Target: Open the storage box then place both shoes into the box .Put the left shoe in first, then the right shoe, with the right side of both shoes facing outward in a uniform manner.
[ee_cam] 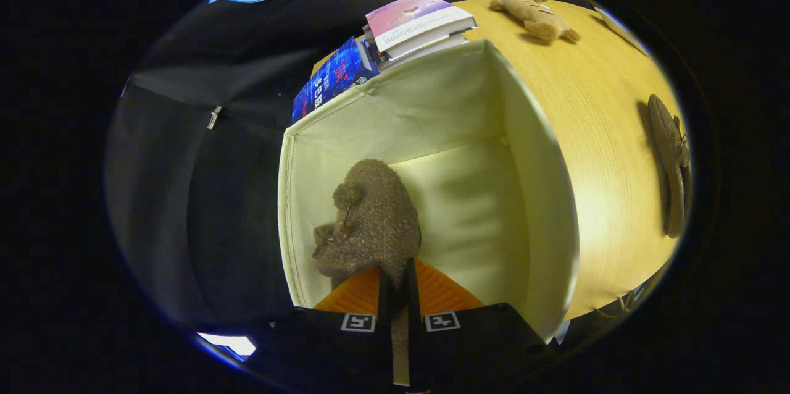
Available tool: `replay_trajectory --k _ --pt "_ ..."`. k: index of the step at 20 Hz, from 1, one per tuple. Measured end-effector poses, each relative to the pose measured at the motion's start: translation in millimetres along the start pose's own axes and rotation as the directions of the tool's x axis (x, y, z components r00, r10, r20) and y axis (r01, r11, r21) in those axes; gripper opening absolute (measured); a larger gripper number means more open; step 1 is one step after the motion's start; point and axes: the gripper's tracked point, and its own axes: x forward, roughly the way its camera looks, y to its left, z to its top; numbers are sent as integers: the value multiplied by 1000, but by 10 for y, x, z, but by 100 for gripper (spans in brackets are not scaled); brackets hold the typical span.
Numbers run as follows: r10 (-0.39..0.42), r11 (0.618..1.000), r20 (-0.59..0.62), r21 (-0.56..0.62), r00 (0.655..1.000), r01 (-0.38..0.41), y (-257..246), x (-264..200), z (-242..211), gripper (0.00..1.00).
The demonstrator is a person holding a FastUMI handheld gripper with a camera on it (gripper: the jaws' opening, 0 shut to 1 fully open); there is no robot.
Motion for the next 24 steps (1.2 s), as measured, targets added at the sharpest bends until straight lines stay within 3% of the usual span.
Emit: replay_trajectory --k 3,8,10,11,13,18,24 --pt "48 999 -8 13 999 -48 114 -57 2 23" --pt "83 997 -10 -10 997 -83 167 -180 -28 47" --pt "107 994 -7 -15 994 -107 189 -280 -25 61" --pt "122 992 -4 -20 993 -122 198 -352 -11 73" --pt "144 989 13 -41 989 -144 169 -516 49 84" --pt "165 975 102 -168 981 -147 -110 -1104 303 86" --pt "84 967 243 -253 967 -20 -993 -1765 598 86"
